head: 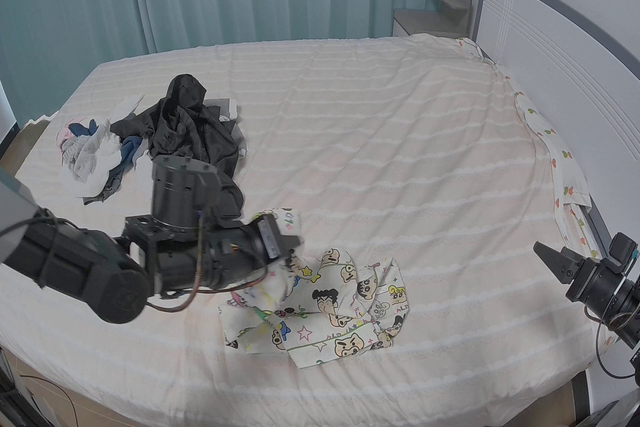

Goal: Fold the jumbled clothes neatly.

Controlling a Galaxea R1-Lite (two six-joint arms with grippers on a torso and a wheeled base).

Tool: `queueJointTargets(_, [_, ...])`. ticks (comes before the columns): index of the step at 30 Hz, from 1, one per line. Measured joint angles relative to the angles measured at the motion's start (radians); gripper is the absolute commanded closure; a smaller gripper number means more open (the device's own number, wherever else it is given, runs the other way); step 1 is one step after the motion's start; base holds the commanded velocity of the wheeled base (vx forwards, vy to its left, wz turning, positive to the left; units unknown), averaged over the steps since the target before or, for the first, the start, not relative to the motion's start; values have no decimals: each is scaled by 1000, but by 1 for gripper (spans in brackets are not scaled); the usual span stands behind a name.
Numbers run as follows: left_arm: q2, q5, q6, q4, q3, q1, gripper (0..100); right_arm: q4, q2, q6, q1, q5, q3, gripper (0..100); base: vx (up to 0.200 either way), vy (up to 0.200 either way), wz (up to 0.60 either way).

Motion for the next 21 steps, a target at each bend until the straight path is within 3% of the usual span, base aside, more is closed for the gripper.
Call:
queueJointTargets(9, [179, 55, -65, -197, -68, -157, 100, 1, 5, 0, 2, 0, 0, 0, 0, 0, 0])
queueJointTargets(14, [227, 54, -96, -211, -83, -183, 100, 1, 5, 0, 3, 0, 0, 0, 0, 0, 0])
queueJointTargets(15, [234, 53, -105, -213, -86, -185, 0, 1, 6, 0, 3, 0, 0, 0, 0, 0, 0])
queueJointTargets(21, [267, 59, -124, -221, -117, -190, 0, 3, 6, 0, 4, 0, 0, 0, 0, 0, 0])
